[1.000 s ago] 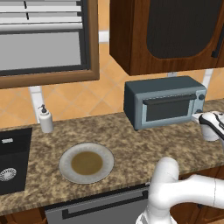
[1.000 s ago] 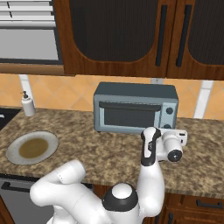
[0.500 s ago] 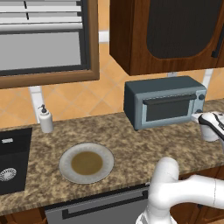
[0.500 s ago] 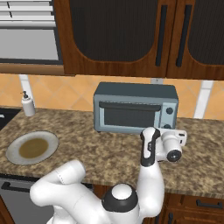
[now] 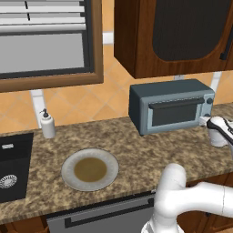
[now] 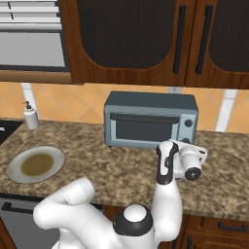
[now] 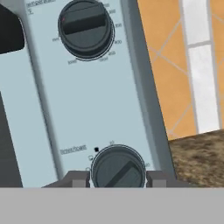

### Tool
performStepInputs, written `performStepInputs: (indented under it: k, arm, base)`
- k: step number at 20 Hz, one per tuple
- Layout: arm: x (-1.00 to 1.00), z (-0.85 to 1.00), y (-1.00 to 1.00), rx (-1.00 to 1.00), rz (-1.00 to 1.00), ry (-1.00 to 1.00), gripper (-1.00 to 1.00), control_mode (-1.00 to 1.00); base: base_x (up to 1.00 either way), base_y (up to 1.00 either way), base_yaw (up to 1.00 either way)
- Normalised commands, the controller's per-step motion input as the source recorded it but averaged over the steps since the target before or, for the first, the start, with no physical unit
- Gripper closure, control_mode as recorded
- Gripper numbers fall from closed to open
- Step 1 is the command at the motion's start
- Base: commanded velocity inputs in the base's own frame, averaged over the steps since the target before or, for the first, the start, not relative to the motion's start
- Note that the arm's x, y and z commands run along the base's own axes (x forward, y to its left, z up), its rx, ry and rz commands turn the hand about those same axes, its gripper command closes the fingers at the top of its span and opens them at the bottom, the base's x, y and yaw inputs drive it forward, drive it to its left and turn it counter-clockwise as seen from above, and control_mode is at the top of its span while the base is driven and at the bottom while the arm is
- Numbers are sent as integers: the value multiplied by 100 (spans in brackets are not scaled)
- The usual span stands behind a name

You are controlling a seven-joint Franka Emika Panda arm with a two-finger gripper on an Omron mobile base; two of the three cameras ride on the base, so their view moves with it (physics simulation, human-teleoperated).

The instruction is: Pick up the kebab skewer and baguette bread, and place them inside the toaster oven. Close the toaster oven door and start by setting the timer.

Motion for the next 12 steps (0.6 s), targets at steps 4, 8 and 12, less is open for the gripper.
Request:
performStepInputs:
  k: [4, 8, 12]
  arm:
    - [-7, 0, 0, 20, -8, 0, 100, -100]
    - [-5, 0, 0, 19, -9, 0, 100, -100]
    - [-1, 0, 0, 19, -10, 0, 100, -100]
  base:
    - [0, 0, 0]
    - [0, 0, 0]
    - [0, 0, 0]
